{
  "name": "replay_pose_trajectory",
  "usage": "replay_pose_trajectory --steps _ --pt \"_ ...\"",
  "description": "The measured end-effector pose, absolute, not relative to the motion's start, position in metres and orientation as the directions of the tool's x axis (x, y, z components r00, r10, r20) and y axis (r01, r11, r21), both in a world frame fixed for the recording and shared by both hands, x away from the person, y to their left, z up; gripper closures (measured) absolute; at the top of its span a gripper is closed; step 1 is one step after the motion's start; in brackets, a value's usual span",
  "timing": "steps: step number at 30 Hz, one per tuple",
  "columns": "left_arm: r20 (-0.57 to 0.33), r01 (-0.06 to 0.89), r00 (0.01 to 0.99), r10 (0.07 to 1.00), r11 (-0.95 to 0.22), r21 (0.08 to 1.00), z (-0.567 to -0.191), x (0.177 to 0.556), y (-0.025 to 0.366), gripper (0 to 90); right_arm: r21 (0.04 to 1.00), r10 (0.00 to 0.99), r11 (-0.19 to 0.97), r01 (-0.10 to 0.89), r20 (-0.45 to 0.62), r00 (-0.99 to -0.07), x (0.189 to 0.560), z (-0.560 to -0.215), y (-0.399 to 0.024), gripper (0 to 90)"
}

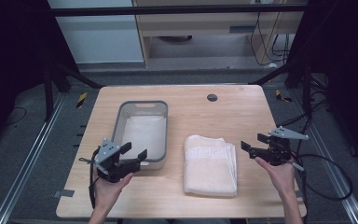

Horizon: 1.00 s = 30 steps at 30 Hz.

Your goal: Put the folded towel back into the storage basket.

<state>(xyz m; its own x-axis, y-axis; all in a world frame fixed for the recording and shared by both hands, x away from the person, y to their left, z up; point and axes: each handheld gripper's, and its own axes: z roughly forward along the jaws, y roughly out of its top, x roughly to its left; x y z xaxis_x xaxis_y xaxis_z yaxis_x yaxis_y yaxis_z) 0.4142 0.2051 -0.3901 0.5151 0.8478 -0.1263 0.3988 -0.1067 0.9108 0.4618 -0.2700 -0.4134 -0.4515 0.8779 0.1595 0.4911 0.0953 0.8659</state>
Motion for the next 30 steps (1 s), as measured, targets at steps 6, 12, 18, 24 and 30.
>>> replay_pose_trajectory --steps 6,12,18,24,30 --pt "-0.12 0.406 0.553 0.824 -0.141 0.903 -0.393 0.416 0.18 33.3 0.859 0.876 0.099 0.502 0.164 -0.453 0.462 -0.416 -0.268 20.9" --pt "-0.115 0.411 0.587 0.802 -0.173 0.895 -0.398 0.419 0.157 34.1 0.851 0.874 0.101 0.516 0.171 -0.454 0.463 -0.421 -0.266 19.7" --pt "-0.111 0.417 0.609 0.785 -0.198 0.887 -0.402 0.419 0.141 34.5 0.849 0.867 0.101 0.519 0.181 -0.464 0.465 -0.425 -0.26 19.3" --pt "-0.116 0.433 0.625 0.772 -0.219 0.874 -0.409 0.418 0.128 34.6 0.839 0.861 0.123 0.53 0.175 -0.477 0.47 -0.432 -0.252 18.9" --pt "-0.111 0.442 0.65 0.752 -0.256 0.86 -0.419 0.416 0.111 34.9 0.827 0.862 0.141 0.545 0.168 -0.478 0.474 -0.438 -0.246 19.0"
